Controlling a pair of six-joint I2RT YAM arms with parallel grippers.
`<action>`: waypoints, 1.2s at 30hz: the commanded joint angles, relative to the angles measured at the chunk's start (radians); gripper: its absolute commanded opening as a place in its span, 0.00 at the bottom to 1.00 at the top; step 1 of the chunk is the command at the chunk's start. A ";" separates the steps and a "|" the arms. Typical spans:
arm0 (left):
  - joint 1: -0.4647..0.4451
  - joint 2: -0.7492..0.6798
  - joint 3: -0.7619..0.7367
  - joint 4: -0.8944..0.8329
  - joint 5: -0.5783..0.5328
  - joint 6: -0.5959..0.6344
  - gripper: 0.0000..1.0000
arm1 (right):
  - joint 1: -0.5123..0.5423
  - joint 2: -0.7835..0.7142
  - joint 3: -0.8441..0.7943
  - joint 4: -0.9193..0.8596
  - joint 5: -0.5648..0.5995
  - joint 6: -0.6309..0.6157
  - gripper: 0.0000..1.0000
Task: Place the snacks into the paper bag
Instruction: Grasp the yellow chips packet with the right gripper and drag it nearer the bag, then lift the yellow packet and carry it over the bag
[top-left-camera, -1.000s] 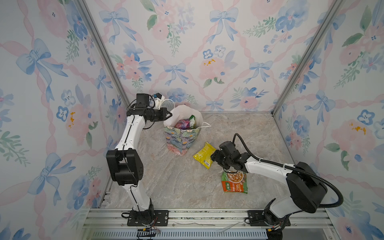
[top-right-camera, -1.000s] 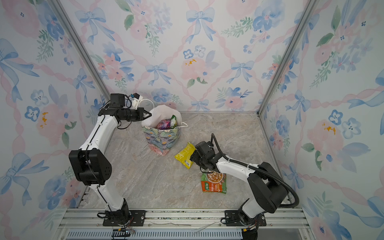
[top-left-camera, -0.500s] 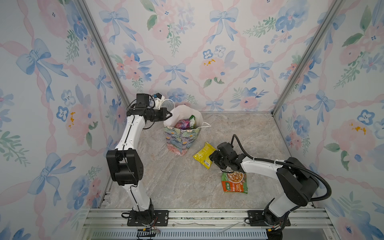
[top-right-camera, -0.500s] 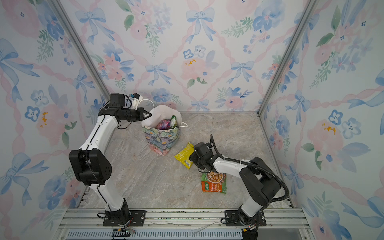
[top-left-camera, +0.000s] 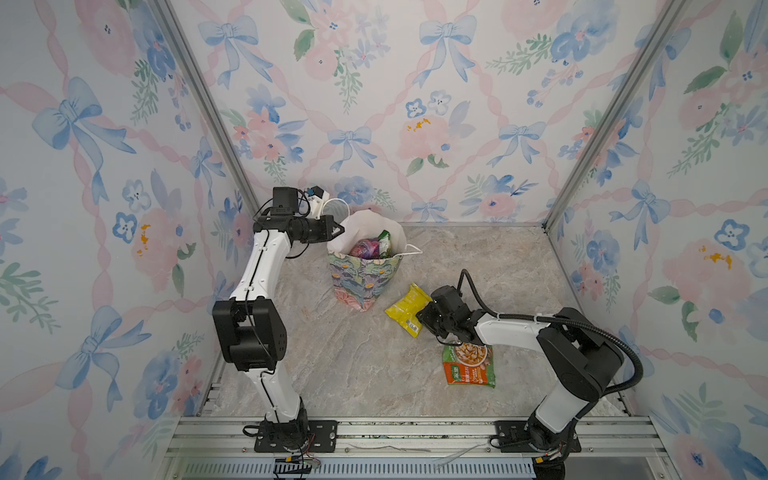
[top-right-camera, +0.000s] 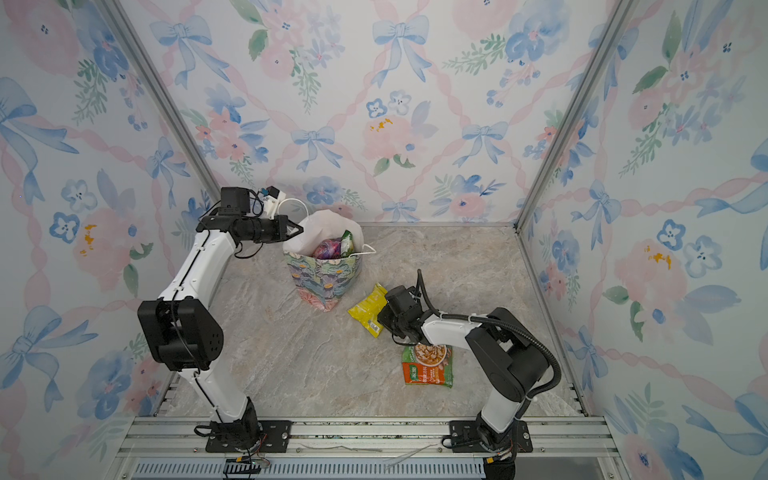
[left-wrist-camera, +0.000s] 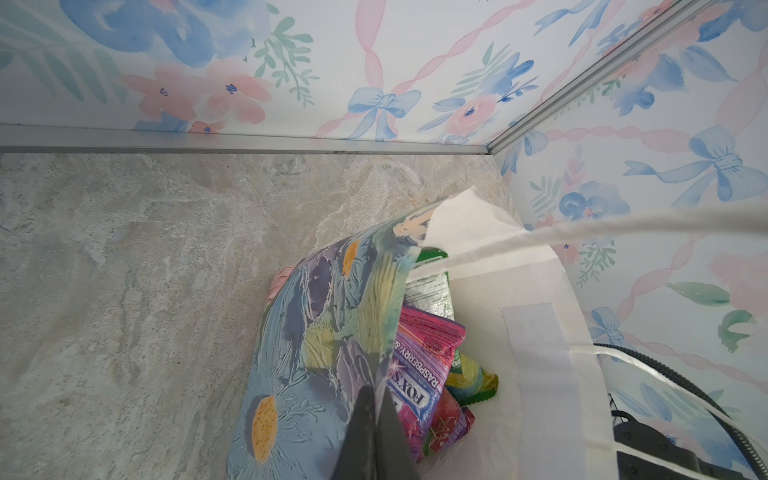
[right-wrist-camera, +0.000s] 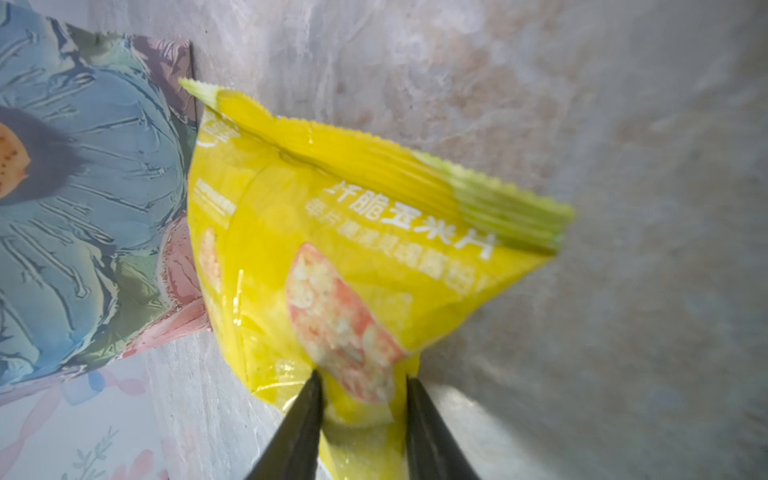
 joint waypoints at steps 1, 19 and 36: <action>-0.003 -0.018 -0.012 -0.002 0.012 0.013 0.00 | 0.010 0.017 -0.021 -0.005 0.010 -0.018 0.26; -0.004 -0.021 -0.011 -0.002 0.013 0.012 0.00 | -0.018 -0.107 0.074 -0.201 0.061 -0.182 0.00; -0.003 -0.022 -0.011 -0.002 0.022 0.011 0.00 | -0.150 -0.269 0.523 -0.650 0.215 -0.600 0.00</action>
